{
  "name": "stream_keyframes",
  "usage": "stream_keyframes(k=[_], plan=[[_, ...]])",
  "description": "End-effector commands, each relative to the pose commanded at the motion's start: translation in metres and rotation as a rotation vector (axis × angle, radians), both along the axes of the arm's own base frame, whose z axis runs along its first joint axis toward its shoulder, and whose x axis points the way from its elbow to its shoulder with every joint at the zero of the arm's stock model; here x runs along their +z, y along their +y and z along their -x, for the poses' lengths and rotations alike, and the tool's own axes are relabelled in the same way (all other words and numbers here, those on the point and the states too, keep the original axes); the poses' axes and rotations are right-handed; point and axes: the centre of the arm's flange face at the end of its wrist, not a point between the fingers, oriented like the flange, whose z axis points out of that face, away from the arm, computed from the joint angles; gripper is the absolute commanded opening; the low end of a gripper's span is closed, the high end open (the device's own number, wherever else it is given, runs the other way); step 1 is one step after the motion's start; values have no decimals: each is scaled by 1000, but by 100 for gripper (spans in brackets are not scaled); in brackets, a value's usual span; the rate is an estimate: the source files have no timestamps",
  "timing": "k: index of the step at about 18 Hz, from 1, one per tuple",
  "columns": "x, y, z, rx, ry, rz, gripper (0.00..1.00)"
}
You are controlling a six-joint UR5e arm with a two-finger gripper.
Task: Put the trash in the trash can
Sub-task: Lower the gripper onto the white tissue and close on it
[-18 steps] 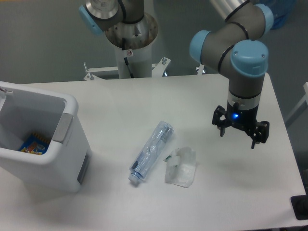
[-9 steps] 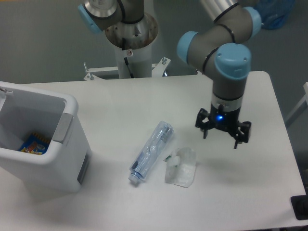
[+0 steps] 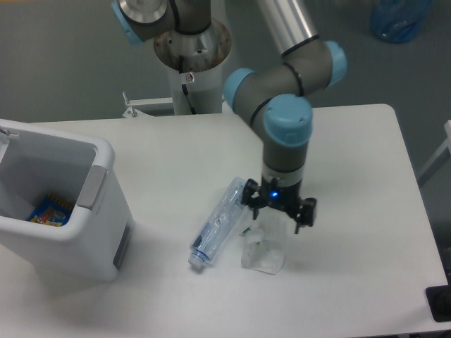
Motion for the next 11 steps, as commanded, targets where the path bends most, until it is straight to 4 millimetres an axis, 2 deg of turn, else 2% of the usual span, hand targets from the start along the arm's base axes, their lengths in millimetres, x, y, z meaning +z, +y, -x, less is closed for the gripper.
stream_keyframes(k=[3, 4, 6, 7, 11], plan=[[-13, 7, -7, -13, 14, 50, 100], [-12, 8, -7, -15, 26, 60, 94], [-18, 10, -8, -19, 23, 70, 33], [-20, 11, -8, -16, 20, 71, 24], [-26, 17, -1, 18, 14, 69, 23]])
